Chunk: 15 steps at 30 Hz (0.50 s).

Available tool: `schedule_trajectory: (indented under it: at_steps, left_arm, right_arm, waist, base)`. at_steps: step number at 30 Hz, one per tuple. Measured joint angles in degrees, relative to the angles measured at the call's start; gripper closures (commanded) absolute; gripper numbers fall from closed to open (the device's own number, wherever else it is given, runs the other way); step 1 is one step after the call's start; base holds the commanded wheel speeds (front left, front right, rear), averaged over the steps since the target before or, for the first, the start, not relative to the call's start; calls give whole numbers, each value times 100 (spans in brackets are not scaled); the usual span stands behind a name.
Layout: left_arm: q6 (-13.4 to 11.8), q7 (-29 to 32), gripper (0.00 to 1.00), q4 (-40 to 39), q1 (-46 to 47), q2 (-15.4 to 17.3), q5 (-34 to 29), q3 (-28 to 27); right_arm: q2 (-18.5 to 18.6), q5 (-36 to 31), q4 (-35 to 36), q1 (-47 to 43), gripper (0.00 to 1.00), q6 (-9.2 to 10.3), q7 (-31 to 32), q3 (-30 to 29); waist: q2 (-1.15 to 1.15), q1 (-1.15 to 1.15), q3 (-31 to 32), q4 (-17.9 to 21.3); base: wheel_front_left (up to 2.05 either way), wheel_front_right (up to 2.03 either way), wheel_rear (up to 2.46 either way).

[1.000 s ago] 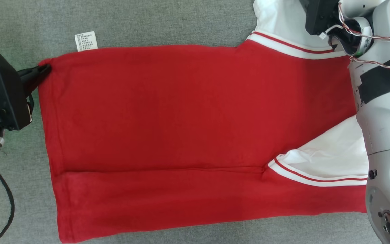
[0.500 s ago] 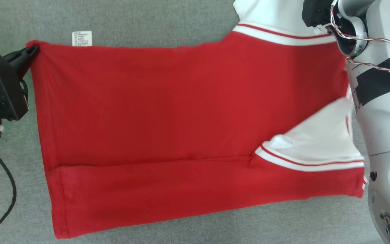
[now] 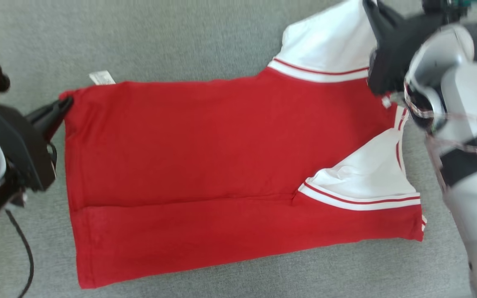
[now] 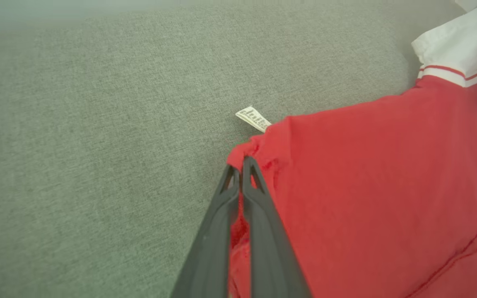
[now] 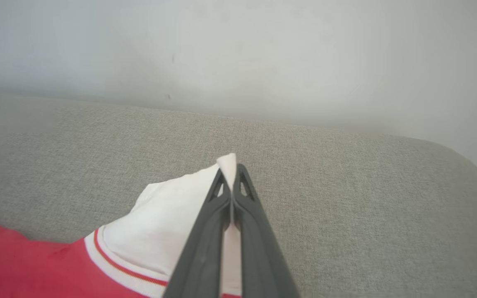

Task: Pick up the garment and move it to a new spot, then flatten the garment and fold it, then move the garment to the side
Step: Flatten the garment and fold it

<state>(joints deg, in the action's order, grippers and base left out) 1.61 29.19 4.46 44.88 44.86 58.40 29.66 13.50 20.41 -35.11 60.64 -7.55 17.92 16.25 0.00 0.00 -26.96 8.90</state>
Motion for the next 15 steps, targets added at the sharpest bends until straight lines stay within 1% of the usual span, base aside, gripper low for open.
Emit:
schedule_trajectory:
  at_steps: [2, 5, 9, 10, 13, 15]
  left_arm:
    - [80, -223, 100, -74, -196, 45, -69, 5]
    - [231, -625, 100, -141, -598, 0, 4, -9]
    - [301, -1168, 100, -31, -1161, 96, -180, 24]
    - [353, -1456, 100, 34, -1408, 80, -223, 65]
    - [399, -1869, 100, 168, -1759, -13, -245, 111]
    - [405, -2103, 100, 305, -1952, -52, -285, 132]
  right_arm:
    - [154, 54, 270, -296, 100, 0, -56, 49]
    - [267, 231, 649, -792, 100, 0, -34, -7]
    - [377, 378, 1244, -1443, 100, 0, 93, -49]
    - [439, 399, 1564, -1782, 100, 0, 183, -89]
    - [532, 400, 2019, -2327, 100, 0, 388, -285]
    - [527, 398, 2331, -2691, 100, 0, 543, -464]
  waist:
    - [0, 0, 111, -5]
    - [0, -1, 275, -11]
    - [0, -1, 484, -13]
    - [0, -1, 580, -12]
    - [0, -1, 715, -14]
    - [0, -2, 795, -22]
  base:
    - [0, 0, 0]
    - [0, 0, 0]
    - [0, 0, 0]
    - [0, 0, 0]
    - [0, 0, 0]
    - [0, 0, 0]
